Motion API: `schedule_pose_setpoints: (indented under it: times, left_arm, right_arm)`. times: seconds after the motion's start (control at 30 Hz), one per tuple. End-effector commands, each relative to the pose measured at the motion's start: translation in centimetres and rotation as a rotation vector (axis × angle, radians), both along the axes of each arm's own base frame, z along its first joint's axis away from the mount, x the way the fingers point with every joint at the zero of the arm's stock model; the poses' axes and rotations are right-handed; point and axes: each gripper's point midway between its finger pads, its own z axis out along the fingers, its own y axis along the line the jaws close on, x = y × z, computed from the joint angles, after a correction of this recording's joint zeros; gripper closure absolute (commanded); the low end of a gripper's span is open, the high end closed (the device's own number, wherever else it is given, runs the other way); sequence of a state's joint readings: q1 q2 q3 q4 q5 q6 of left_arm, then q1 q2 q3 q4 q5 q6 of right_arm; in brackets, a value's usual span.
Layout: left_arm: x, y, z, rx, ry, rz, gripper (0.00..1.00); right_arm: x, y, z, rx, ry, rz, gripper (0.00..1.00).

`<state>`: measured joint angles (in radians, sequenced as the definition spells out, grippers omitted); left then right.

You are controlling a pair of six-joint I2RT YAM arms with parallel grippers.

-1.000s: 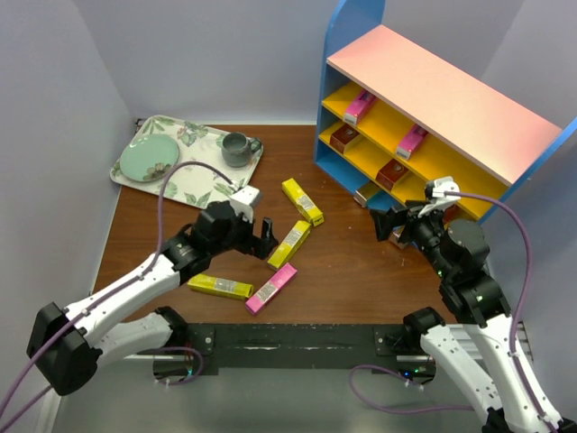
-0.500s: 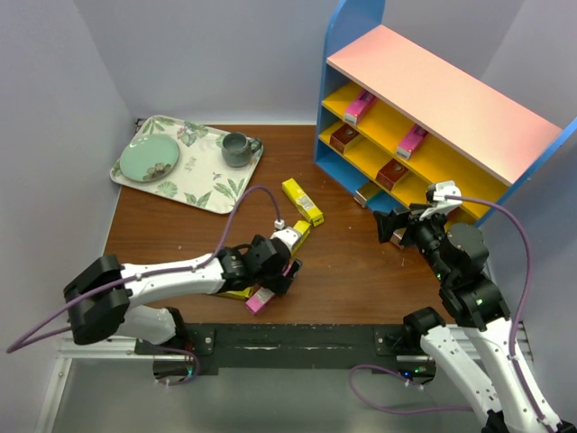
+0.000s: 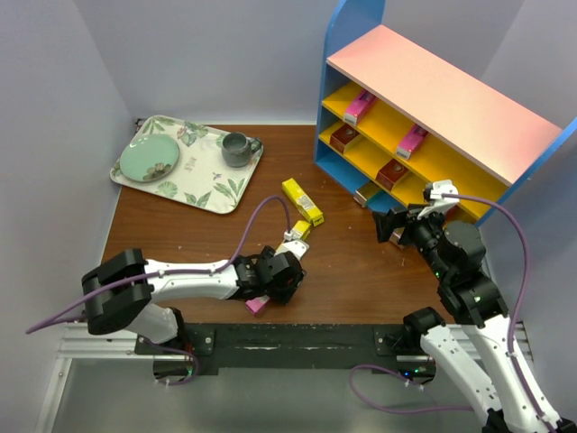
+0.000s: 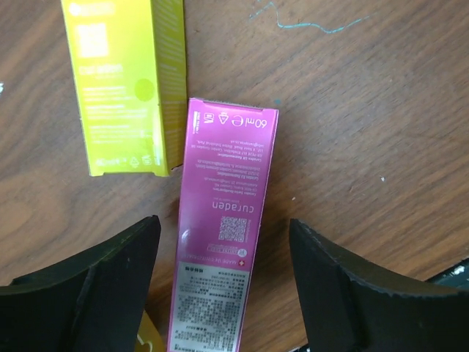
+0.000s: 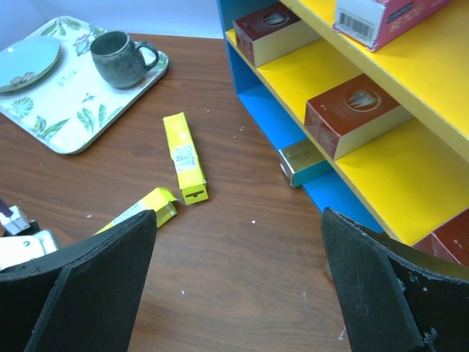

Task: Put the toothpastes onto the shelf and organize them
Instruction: Pick up the toothpaste from the center of the board.

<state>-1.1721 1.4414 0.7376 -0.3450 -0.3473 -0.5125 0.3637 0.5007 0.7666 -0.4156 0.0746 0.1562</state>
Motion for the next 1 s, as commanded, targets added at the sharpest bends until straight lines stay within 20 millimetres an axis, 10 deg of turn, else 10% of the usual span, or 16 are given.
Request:
schedule_pose_setpoints:
  times: [0.0, 0.43, 0.97]
  left_arm:
    - [0.2, -1.2, -0.8, -0.04, -0.009, -0.019, 0.27]
    - [-1.5, -1.7, -0.4, -0.055, 0.045, -0.153, 0.49]
    - [-2.8, -2.8, 7.6, -0.27, 0.005, -0.357, 0.58]
  right_arm:
    - [0.0, 0.9, -0.6, -0.012, 0.018, 0.05, 0.02]
    - [-0.4, 5.0, -2.6, 0.019, 0.11, 0.271, 0.02]
    - [-3.8, 11.4, -4.2, 0.137, 0.192, 0.707, 0.02]
